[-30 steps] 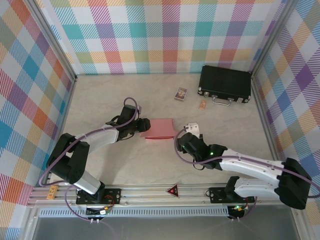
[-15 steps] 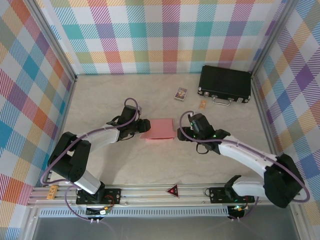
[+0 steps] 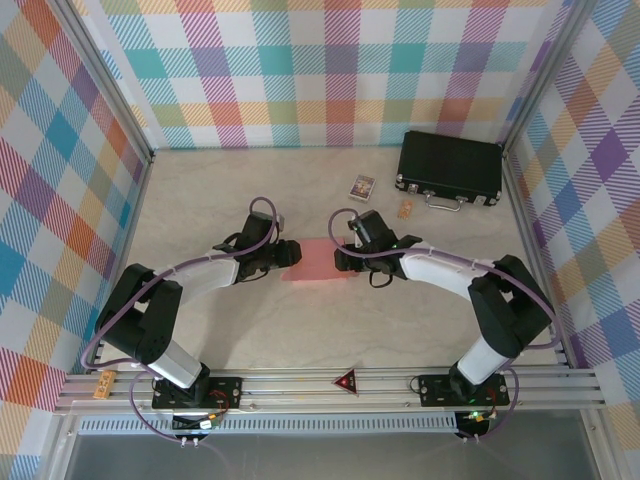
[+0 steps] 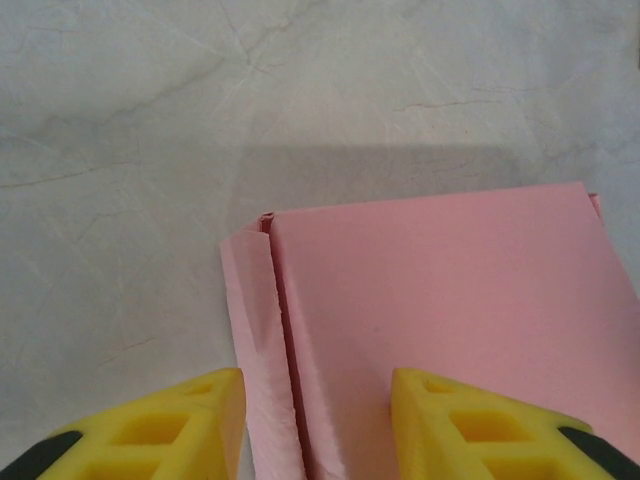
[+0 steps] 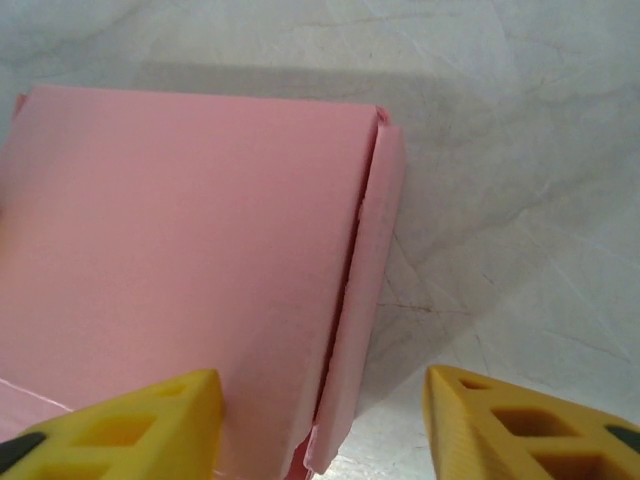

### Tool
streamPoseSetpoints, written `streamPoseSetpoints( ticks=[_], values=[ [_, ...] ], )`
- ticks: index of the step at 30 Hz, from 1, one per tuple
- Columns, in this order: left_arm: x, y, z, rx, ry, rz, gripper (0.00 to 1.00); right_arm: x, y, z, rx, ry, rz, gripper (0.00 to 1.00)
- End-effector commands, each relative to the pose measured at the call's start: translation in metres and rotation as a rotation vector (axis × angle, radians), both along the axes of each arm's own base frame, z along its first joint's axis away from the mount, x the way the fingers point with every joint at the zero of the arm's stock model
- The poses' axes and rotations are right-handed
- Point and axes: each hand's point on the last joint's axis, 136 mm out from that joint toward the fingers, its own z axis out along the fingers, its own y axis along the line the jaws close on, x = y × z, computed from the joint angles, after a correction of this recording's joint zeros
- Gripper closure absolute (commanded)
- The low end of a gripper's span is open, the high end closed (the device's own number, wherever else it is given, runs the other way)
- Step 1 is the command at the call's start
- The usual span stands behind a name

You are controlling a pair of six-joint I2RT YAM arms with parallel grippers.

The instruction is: Fold the paper box

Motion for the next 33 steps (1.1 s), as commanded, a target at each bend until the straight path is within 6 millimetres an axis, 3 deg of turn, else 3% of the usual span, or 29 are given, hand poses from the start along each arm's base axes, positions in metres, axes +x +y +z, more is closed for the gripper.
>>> streamPoseSetpoints(
  ticks=[1, 11, 20, 33],
  values=[
    [-0.009, -0.005, -0.009, -0.003, 0.022, -0.037, 0.59, 0.004, 0.004, -0.002, 0.013, 0.017, -0.006, 0.5],
    [-0.016, -0.003, -0.022, 0.005, 0.05, -0.036, 0.62, -0.004, 0.001, -0.031, -0.013, 0.094, -0.021, 0.61],
    [-0.021, 0.002, -0.026, 0.012, 0.062, -0.019, 0.66, -0.004, 0.008, -0.039, -0.01, 0.121, 0.008, 0.63],
    [-0.047, 0.016, -0.037, -0.076, 0.155, 0.138, 0.69, 0.017, 0.045, -0.04, -0.035, 0.116, 0.216, 0.65]
  ],
)
